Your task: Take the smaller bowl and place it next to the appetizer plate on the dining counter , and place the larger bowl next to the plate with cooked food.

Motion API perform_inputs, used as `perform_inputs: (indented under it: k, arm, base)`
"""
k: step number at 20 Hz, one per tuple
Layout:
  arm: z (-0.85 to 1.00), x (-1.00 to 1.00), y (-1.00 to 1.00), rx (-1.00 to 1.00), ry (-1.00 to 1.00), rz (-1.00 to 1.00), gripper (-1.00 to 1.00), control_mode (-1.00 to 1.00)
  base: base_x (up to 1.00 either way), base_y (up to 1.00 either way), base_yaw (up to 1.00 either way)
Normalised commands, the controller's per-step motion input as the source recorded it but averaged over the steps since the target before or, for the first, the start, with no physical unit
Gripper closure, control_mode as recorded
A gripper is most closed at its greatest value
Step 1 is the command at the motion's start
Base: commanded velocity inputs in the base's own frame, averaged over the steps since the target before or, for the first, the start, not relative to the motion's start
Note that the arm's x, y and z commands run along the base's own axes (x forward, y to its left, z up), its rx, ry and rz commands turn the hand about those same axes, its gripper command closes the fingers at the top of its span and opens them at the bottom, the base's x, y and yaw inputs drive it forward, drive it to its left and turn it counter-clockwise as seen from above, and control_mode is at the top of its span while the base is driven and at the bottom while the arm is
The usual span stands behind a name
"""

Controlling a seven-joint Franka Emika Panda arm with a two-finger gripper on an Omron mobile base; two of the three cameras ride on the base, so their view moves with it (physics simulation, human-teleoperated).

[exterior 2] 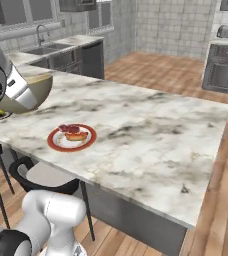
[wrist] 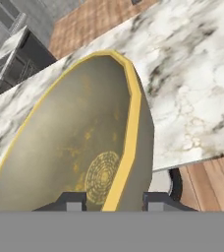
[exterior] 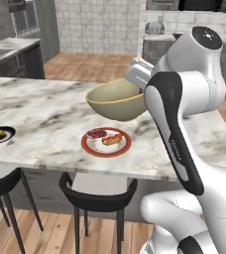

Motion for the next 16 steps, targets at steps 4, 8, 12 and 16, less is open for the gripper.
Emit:
perform_inputs:
  k: [4, 8, 12, 16]
  arm:
    - [0.00, 0.00, 0.00, 0.00, 0.00, 0.00, 1.00, 1.00]
    - [-0.08, 0.00, 0.06, -0.01, 0.00, -0.08, 1.00, -1.00]
    - [-0.32, 0.00, 0.03, -0.05, -0.04, -0.31, 1.00, -1.00]
    - [-0.26, 0.00, -0.27, -0.03, -0.21, -0.23, 1.00, -1.00]
  base:
    - [0.17, 0.71, -0.37]
    - [0.03, 0.38, -0.26]
    - [0.00, 0.00, 0.00]
    - [0.00, 0.00, 0.00]
